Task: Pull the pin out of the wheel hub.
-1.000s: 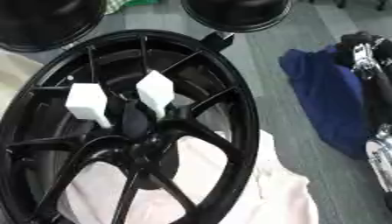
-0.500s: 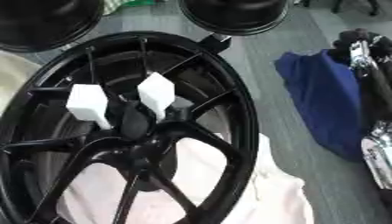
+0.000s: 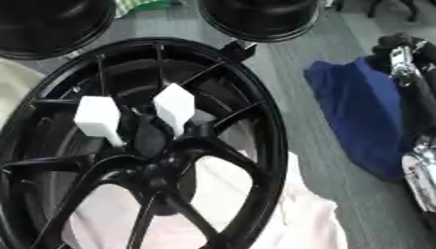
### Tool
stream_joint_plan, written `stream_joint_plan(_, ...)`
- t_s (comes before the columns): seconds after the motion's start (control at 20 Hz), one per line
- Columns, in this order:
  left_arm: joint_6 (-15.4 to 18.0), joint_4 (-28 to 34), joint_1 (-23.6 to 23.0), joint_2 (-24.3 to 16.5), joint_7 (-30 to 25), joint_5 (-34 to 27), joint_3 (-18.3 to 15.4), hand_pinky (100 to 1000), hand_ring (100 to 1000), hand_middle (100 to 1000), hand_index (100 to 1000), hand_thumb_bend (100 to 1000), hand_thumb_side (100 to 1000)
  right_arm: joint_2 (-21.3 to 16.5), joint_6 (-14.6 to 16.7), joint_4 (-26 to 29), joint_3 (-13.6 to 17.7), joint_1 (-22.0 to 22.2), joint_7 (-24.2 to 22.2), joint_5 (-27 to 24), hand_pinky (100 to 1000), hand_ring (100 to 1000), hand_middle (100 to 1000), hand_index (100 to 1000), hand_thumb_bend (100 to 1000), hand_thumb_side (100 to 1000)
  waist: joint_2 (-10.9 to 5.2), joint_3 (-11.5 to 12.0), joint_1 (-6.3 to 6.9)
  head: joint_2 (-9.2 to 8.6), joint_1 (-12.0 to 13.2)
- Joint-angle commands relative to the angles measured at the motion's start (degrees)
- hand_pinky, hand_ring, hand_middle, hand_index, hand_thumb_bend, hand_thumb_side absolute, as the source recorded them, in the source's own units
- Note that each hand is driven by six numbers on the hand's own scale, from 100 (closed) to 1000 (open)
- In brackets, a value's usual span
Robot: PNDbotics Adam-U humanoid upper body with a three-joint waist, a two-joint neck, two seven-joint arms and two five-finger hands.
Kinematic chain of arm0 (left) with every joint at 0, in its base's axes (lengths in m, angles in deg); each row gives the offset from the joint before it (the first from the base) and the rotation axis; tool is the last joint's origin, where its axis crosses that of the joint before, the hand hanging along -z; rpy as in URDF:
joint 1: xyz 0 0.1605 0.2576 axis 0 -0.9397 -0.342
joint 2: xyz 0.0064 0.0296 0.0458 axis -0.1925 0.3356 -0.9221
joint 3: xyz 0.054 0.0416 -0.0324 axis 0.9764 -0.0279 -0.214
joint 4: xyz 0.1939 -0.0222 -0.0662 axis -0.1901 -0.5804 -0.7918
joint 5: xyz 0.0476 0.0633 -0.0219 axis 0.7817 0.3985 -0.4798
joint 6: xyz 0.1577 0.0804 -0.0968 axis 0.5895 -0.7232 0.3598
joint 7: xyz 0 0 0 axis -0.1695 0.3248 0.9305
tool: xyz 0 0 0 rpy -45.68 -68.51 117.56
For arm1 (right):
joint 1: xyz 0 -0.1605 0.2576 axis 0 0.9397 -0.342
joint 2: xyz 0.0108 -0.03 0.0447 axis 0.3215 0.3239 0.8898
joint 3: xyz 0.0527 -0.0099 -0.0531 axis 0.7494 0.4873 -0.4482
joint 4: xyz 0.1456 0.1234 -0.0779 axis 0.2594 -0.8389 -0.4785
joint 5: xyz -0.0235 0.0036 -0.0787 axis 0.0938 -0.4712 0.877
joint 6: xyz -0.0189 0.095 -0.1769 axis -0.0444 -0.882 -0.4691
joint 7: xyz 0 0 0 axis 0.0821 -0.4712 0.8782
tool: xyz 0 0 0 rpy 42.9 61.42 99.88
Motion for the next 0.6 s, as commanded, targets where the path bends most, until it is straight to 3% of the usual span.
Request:
stream_joint_plan(0.05, 1.65, 0.63, 0.21, -2.3, -1.78, 2.18, -1.37, 1000, 835, 811, 920, 975, 941, -1.37, 0.1, 1.08, 0.57, -0.5, 0.1, 0.2, 761, 654, 596, 664, 100, 587, -0.92, 0.24, 0.0, -0.77, 0.03)
stream_joint_plan(0.2, 2.02, 0.59, 0.29, -2.2, -2.47, 2.88, -1.66, 987, 823, 796, 909, 948, 921, -1.44, 0.11, 1.08, 0.53, -0.58, 0.09, 0.16, 761, 654, 596, 664, 100, 586, -0.98, 0.37, -0.06, -0.69, 0.05)
stream_joint_plan(0.3, 2.35, 0.65, 0.44, -2.09, -2.46, 2.55, -1.93, 967, 789, 757, 875, 763, 848, -1.51, 0.12, 1.08, 0.55, -0.6, 0.13, 0.15, 761, 654, 595, 664, 100, 584, -1.04, 0.42, -0.11, -0.68, 0.03)
stream_joint_plan(0.4, 2.72, 0.81, 0.69, -1.86, -1.2, 1.0, -2.5, 950, 749, 715, 841, 411, 810, -1.59, 0.18, 1.08, 0.58, -0.59, 0.18, 0.15, 760, 653, 595, 664, 100, 582, -1.11, 0.49, -0.18, -0.62, 0.0)
stream_joint_plan(0.6, 4.25, 2.98, 1.27, -1.14, 6.35, -5.56, -3.63, 916, 623, 614, 759, 188, 782, -1.83, 0.34, 1.08, 0.58, -0.68, 0.13, -0.03, 759, 652, 594, 664, 100, 576, -1.25, 0.61, -0.41, -0.55, 0.03)
